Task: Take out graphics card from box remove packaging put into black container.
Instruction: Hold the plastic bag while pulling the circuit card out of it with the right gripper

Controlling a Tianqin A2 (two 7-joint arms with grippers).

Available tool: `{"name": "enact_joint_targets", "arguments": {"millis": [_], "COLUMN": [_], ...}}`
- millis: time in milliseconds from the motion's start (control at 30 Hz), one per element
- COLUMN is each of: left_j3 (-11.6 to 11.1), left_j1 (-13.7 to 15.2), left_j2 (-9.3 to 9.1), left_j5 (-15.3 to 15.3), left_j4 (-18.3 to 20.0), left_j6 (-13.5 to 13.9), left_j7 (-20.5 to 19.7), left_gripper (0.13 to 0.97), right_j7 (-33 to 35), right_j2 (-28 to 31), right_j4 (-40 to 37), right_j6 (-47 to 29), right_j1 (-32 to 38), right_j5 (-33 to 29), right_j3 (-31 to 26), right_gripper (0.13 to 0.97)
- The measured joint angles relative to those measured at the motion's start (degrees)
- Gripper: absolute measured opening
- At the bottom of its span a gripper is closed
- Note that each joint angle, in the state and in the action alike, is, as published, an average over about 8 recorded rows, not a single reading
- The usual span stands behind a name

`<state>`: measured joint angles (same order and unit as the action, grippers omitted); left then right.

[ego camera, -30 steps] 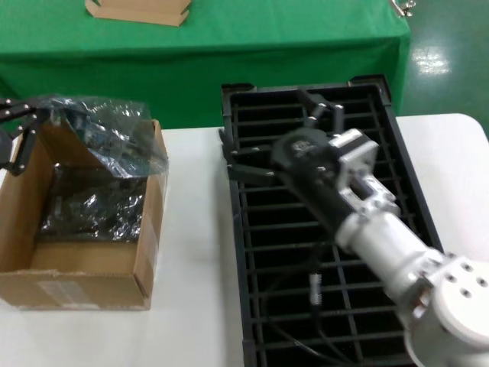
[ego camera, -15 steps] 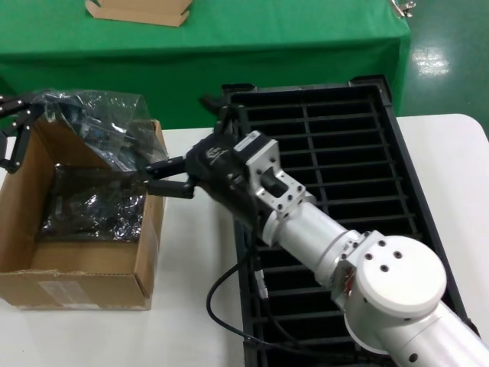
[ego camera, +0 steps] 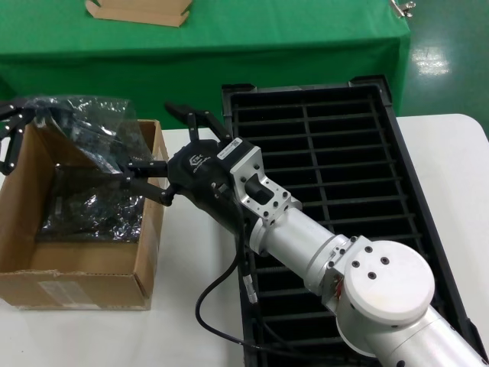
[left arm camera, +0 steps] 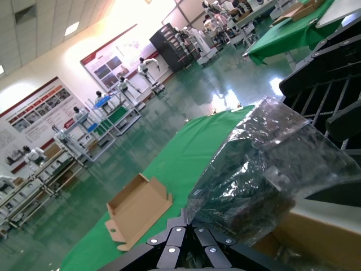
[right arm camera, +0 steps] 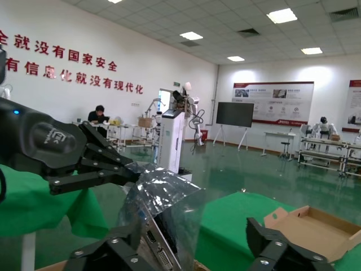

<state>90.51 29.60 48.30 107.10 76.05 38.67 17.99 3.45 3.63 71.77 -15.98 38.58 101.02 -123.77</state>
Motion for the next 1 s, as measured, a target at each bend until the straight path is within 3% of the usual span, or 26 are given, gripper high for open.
{"name": "enact_joint_targets", "arguments": {"millis": [167,433,600,733,1000], "left_j3": [0.7,1.0,0.9,0.7,-0.5], "left_j1": [1.5,3.2,3.7,3.7,2.1], "left_j2": [-0.63,-1.31,-1.6,-1.78,-1.46], "left_j5": [-0.2,0.0,0.4,0.9,1.6], "left_j4": [-1.9,-3.9,-4.5,-4.6,-2.8], "left_j6": [0.1,0.6,1.0,1.3,1.4], "left_j7": [0.3,0.6,0.9,1.1,1.3], "left_gripper": [0.139,0.139,0.139,0.139,0.139], "right_j7": [0.1,2.0,2.9,3.5,5.5], "right_j2": [-0.8,-2.7,-3.3,-3.5,-3.6], "right_j4": [0.0,-1.1,-2.0,-2.7,-4.9], "right_j6": [-1.2,-3.6,-4.3,-4.5,-4.3], "right_j1": [-0.6,-1.4,-1.5,-1.3,-0.4], "right_j5": [-0.9,-0.6,0.0,0.8,3.3], "right_j3": [0.9,2.1,1.9,1.4,0.7], "right_gripper": [0.679,0.461,0.373,0.285,0.19]}}
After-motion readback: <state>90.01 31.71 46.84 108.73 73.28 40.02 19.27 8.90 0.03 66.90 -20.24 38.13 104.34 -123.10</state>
